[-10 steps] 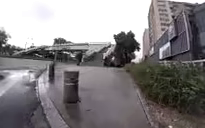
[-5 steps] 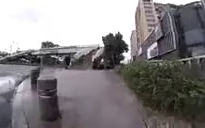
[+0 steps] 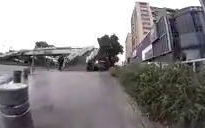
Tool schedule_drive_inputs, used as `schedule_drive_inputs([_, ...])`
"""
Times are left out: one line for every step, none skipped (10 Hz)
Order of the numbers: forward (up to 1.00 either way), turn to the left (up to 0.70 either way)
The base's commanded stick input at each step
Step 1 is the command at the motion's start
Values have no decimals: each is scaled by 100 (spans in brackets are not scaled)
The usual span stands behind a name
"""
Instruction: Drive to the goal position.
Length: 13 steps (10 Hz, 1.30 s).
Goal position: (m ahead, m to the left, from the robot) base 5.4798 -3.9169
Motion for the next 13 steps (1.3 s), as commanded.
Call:
schedule_drive_inputs([70,0])
schedule_drive_inputs([70,0])
schedule_drive_inputs([70,0])
schedule_drive_inputs([70,1])
schedule_drive_inputs([70,1])
schedule_drive_inputs([70,1])
schedule_drive_inputs([70,1])
schedule_drive_inputs([70,9])
schedule_drive_inputs([70,14])
schedule_drive_inputs([70,14])
schedule_drive_inputs([70,12])
schedule_drive_inputs([70,3])
schedule_drive_inputs([70,0])
